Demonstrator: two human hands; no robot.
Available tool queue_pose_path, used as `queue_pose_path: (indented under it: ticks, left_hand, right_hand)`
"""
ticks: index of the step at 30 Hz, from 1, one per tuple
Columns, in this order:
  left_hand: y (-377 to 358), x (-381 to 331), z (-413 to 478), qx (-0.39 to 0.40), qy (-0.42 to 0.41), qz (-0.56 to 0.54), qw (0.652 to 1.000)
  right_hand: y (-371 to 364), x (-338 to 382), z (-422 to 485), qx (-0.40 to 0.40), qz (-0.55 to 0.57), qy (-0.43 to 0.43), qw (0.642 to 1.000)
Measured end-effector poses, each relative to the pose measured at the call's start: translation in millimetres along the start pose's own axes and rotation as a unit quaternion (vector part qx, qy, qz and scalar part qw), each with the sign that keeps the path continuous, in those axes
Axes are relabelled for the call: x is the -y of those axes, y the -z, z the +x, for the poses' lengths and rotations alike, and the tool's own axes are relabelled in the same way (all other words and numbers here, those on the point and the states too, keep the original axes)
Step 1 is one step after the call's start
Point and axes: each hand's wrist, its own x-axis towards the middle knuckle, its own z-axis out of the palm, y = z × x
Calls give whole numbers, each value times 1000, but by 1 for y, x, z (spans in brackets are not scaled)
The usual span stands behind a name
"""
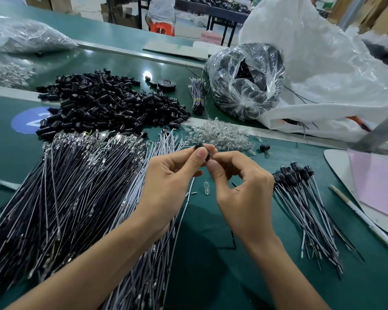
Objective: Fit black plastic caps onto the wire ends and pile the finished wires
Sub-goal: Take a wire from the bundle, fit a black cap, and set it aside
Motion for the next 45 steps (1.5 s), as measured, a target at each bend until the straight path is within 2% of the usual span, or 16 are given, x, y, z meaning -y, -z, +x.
queue_pose_path:
  ticks: [7,14,21,31,35,41,45]
  left_hand:
    - [-2,0,-2,2,-10,7,1000]
    - [-2,-3,-1,-14,-15,-27,999]
    - [-5,-2,-3,3,-16,-40,999]
    - [-4,-5,-3,-12,-23,-66,998]
    - [-6,-3,-4,9,-14,-51,999]
    - [-1,-6,-1,29,-6,-19,999]
    - [1,-9,0,39,4,-39,998]
  right_hand:
    - [1,2,0,0,28,2,1000]
    - [2,0,1,59,139,-83,985]
    - [-3,0,0,42,192,-87,977]
    - [-2,0,-1,45,187,-108,975]
    - [-1,0,-1,38,186,-118,975]
    - [-2,1,1,56,235,-163,957]
    - [-1,1,0,60,268,-172,946]
